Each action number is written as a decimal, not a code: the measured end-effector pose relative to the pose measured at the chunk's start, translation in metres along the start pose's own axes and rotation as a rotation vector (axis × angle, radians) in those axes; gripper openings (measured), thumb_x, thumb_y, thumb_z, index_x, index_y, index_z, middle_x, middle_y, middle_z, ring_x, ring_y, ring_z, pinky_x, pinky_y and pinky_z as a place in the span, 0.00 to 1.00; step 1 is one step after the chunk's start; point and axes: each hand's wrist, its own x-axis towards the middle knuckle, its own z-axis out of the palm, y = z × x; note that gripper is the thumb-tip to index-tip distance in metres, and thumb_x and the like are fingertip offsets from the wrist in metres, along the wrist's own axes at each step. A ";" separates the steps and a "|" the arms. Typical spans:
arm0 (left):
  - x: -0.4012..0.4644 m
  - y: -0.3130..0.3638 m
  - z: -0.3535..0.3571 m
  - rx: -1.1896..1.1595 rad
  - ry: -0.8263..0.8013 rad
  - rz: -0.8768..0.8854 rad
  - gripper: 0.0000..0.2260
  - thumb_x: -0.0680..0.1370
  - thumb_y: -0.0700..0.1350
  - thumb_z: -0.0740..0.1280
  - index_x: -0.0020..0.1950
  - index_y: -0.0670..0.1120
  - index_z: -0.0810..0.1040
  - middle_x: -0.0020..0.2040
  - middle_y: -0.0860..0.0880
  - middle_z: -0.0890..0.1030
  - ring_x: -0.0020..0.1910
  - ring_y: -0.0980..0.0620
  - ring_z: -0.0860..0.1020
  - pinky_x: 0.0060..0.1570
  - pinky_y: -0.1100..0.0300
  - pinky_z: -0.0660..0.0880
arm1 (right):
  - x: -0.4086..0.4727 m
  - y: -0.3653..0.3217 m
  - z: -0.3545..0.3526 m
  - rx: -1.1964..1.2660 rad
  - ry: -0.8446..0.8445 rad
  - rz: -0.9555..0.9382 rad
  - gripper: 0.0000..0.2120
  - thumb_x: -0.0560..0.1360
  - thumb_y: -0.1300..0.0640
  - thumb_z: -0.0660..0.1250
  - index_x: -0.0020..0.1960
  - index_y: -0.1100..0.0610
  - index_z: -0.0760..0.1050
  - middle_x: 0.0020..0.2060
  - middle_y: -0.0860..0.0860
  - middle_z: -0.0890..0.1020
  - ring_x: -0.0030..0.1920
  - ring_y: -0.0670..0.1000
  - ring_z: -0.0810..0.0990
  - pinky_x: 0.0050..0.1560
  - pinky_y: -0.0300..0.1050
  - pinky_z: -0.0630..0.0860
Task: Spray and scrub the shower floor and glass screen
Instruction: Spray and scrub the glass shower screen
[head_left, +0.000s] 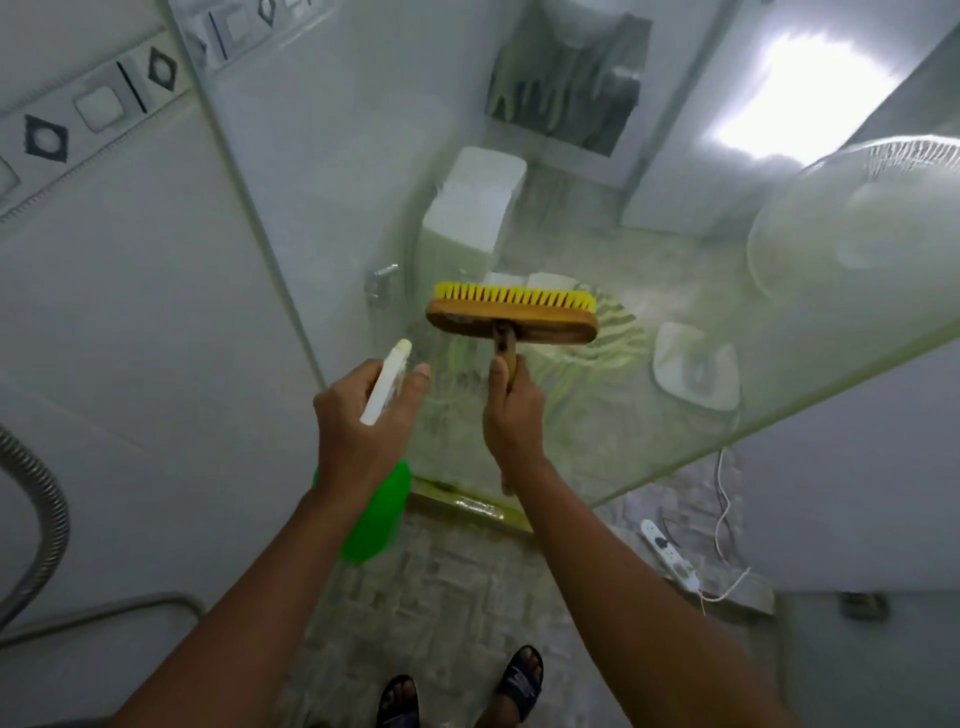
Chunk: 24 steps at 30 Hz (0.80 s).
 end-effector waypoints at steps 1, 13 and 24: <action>-0.001 0.006 0.006 0.008 -0.030 0.018 0.17 0.78 0.53 0.75 0.36 0.43 0.78 0.27 0.52 0.73 0.27 0.55 0.72 0.27 0.65 0.65 | 0.007 -0.012 -0.015 0.050 0.058 -0.025 0.18 0.82 0.46 0.53 0.51 0.59 0.74 0.28 0.45 0.71 0.29 0.41 0.72 0.31 0.43 0.62; -0.030 0.014 0.059 0.062 -0.203 0.062 0.25 0.74 0.60 0.72 0.28 0.46 0.68 0.23 0.47 0.68 0.24 0.55 0.63 0.25 0.54 0.63 | 0.043 -0.057 -0.121 0.241 0.304 -0.083 0.14 0.83 0.47 0.52 0.43 0.53 0.69 0.27 0.49 0.69 0.26 0.46 0.67 0.26 0.47 0.65; -0.016 -0.005 0.059 -0.063 -0.060 -0.006 0.24 0.76 0.58 0.74 0.32 0.39 0.78 0.27 0.39 0.76 0.27 0.49 0.72 0.26 0.46 0.71 | 0.024 -0.006 -0.053 0.197 0.196 -0.107 0.16 0.81 0.49 0.54 0.50 0.60 0.74 0.27 0.43 0.67 0.26 0.43 0.68 0.27 0.42 0.63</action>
